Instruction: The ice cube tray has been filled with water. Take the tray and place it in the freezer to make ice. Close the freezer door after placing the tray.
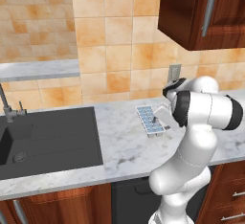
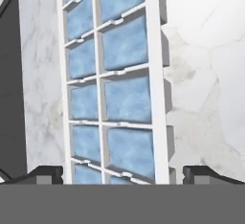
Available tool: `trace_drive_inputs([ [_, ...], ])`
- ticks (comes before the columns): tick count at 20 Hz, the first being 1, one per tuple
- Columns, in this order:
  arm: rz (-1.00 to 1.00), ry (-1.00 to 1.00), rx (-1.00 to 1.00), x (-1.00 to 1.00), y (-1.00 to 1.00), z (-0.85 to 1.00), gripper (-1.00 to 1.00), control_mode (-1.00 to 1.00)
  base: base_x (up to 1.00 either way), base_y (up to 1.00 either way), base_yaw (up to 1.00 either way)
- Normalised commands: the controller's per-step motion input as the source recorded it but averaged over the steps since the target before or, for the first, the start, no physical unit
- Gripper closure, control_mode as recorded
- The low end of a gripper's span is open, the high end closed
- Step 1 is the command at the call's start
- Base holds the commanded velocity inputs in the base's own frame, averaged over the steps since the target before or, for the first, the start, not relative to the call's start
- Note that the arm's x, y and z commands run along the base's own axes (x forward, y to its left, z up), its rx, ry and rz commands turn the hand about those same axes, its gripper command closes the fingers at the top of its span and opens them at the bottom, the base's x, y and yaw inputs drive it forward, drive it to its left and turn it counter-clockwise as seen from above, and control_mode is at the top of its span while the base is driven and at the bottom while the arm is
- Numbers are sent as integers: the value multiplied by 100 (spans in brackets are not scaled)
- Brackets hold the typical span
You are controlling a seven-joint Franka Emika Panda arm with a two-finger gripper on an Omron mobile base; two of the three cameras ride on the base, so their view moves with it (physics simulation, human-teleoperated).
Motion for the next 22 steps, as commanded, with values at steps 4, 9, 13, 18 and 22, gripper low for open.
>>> trace_drive_inputs([
  [4,9,-3,0,0,1,-30,-100,-100,0,0,0],
  [9,12,-6,0,0,0,-29,-100,-100,0,0,0],
  [13,10,-5,0,0,4,-24,-100,-100,0,0,0],
  [18,7,-4,0,0,27,-20,-100,-100,0,0,0],
  [22,7,-5,0,1,20,-15,-100,-100,0,0,0],
])
